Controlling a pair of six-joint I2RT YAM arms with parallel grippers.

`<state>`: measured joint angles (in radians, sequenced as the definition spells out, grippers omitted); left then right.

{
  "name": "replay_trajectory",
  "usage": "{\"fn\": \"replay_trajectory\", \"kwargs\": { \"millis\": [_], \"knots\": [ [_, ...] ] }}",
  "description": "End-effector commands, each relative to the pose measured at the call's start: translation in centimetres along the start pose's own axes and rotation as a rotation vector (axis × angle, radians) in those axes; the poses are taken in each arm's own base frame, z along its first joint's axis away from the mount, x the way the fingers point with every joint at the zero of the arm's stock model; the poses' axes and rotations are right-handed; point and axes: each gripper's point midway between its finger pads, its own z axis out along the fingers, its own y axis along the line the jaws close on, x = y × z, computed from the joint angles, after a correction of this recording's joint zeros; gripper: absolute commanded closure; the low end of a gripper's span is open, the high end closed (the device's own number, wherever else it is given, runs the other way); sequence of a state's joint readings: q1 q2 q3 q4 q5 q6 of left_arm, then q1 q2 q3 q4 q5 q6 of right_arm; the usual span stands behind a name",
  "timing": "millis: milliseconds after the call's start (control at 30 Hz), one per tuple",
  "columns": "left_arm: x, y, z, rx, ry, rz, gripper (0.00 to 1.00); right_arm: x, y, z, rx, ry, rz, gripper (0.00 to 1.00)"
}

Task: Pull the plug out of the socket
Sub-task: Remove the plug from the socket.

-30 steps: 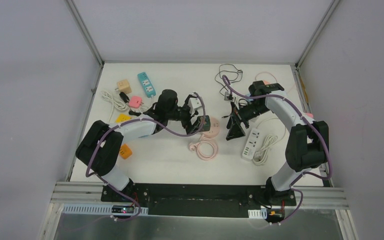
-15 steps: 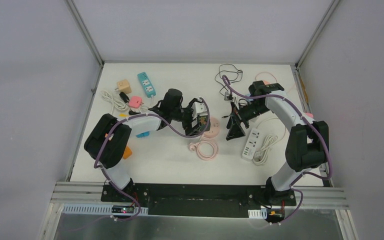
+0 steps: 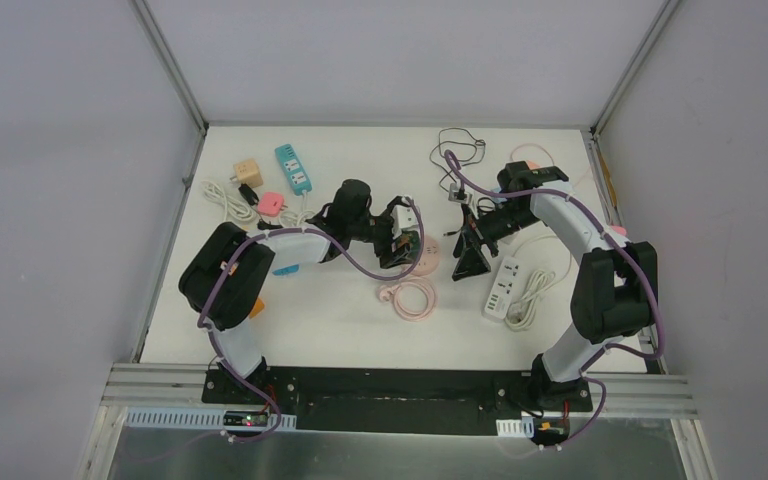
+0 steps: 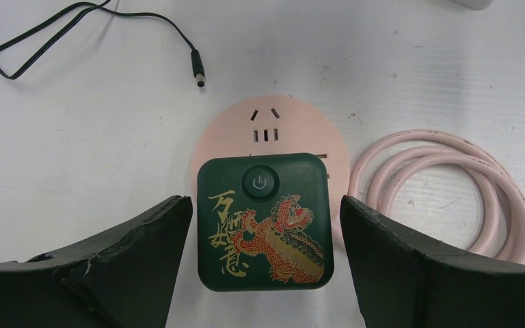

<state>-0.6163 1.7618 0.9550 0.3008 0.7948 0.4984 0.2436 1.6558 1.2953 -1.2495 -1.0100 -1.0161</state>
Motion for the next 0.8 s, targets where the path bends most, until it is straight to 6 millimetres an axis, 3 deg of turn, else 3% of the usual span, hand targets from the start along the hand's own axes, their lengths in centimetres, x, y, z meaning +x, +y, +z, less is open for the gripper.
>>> {"fn": "replay_trajectory", "kwargs": {
  "millis": [0,267,433,500,533,600,633,767],
  "knots": [
    [-1.1,-0.1,0.5,0.015,-0.041,0.029,0.2,-0.9,0.1,-0.5,0.018,-0.028,-0.074,0.0],
    [-0.3,-0.3,0.7,0.022,-0.02,0.007,0.3,-0.8,0.0,-0.6,0.019,-0.031,-0.068,0.0],
    [0.1,-0.2,0.8,0.01,-0.006,-0.008,0.43,-0.8,-0.1,-0.7,0.021,-0.035,-0.063,0.0],
    [0.1,-0.3,0.8,0.014,-0.004,-0.014,0.55,-0.9,-0.1,-0.7,0.019,-0.037,-0.059,0.0],
    [0.2,-0.4,0.8,0.019,-0.004,-0.017,0.65,-0.8,-0.2,-0.7,0.021,-0.038,-0.055,0.0],
    [0.2,-0.6,0.7,0.024,0.0,-0.033,0.94,-0.9,-0.4,-0.7,0.025,-0.041,-0.046,0.0],
    [0.2,-0.7,0.7,0.028,0.001,-0.039,1.0,-0.9,-0.5,-0.7,0.03,-0.043,-0.035,0.0],
    [0.0,-1.6,0.5,0.045,-0.005,-0.051,1.0,-1.5,-2.3,-0.5,0.095,-0.091,0.051,0.0]
  ]
}}
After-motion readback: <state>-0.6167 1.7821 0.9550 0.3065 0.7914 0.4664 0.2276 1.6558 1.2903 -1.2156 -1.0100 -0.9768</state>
